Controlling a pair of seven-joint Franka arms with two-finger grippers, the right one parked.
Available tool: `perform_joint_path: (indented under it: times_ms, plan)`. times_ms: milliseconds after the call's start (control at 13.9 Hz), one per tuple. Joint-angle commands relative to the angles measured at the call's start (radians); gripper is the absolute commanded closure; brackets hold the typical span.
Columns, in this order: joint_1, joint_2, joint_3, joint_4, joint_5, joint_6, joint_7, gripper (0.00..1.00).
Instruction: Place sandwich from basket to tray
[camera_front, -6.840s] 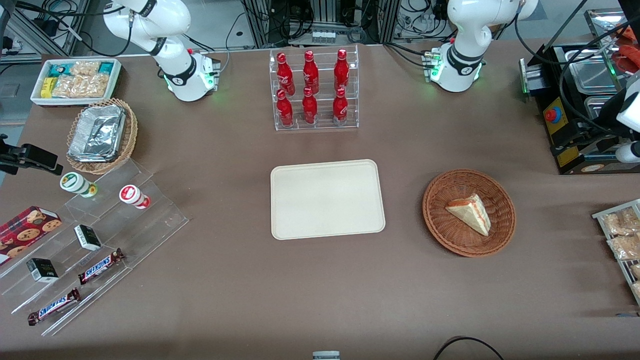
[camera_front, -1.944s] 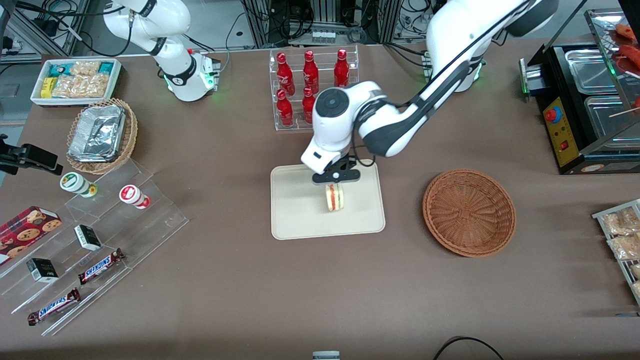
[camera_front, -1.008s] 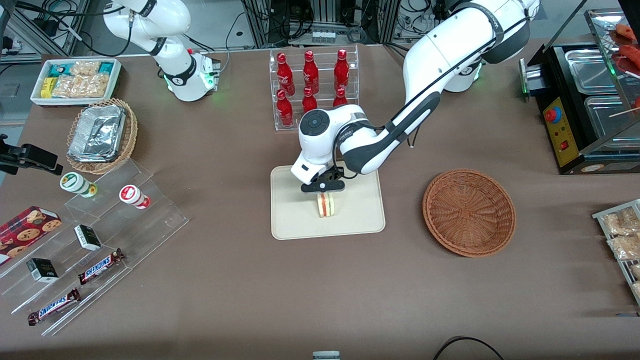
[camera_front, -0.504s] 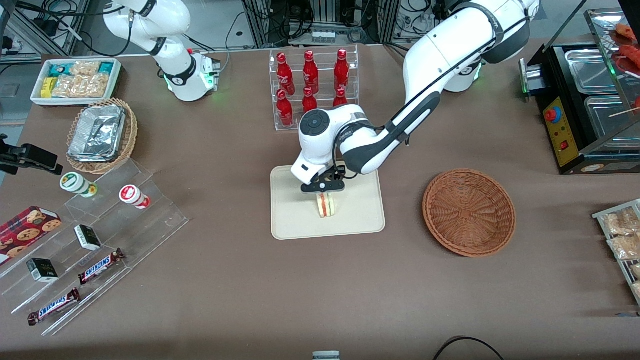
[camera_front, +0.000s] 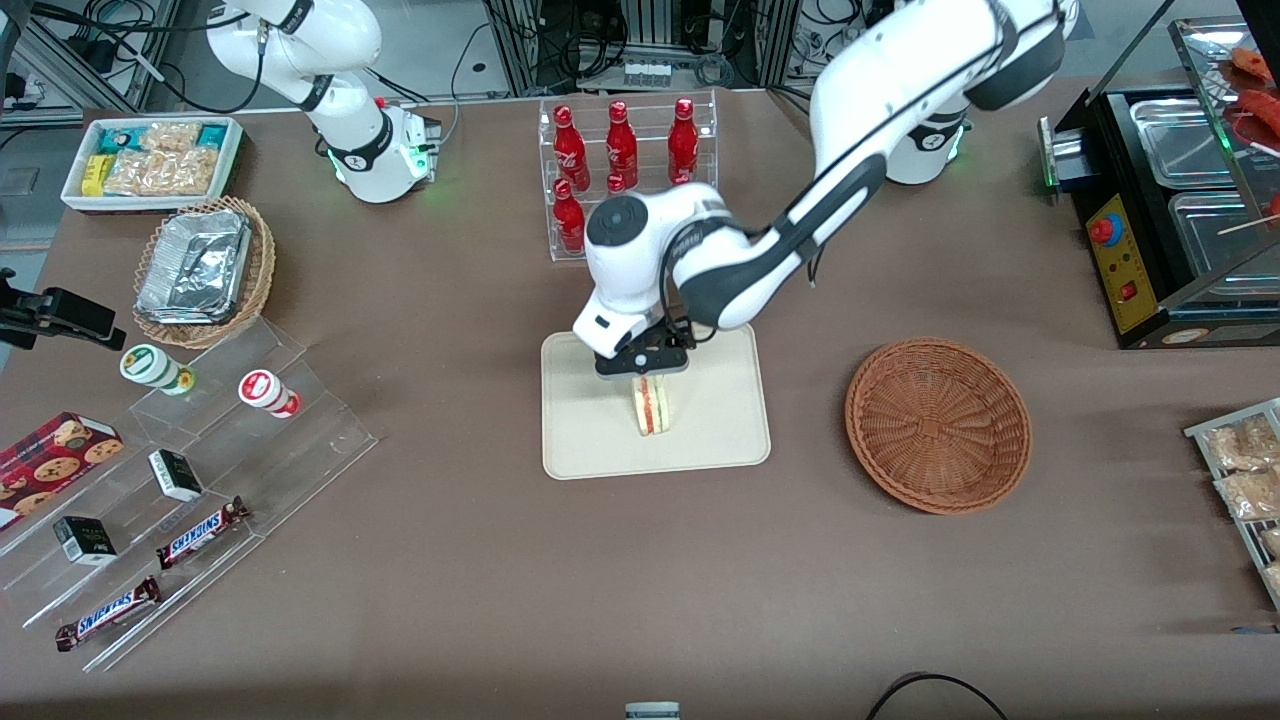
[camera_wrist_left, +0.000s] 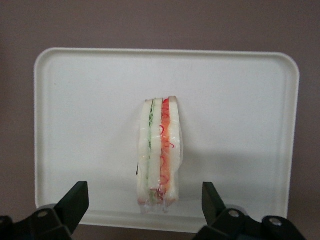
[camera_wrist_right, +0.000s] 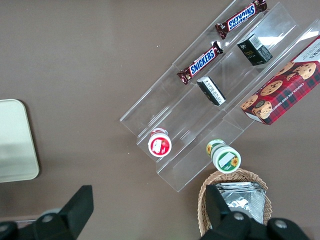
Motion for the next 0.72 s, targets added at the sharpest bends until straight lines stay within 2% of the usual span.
perform_joint_path:
  times_ms: [0,72,288,432,576,648]
  plan:
    - [-0.007,-0.154,0.021,-0.018,-0.052,-0.088,-0.049,0.00]
    - [-0.005,-0.191,0.023,-0.003,-0.073,-0.148,-0.049,0.00]
    - [0.110,-0.294,0.007,0.068,-0.144,-0.355,0.060,0.00]
    - [0.192,-0.389,0.021,0.096,-0.260,-0.442,0.224,0.00]
    - [0.294,-0.480,0.032,0.099,-0.340,-0.538,0.446,0.00]
    - [0.303,-0.515,0.096,0.099,-0.378,-0.565,0.542,0.00]
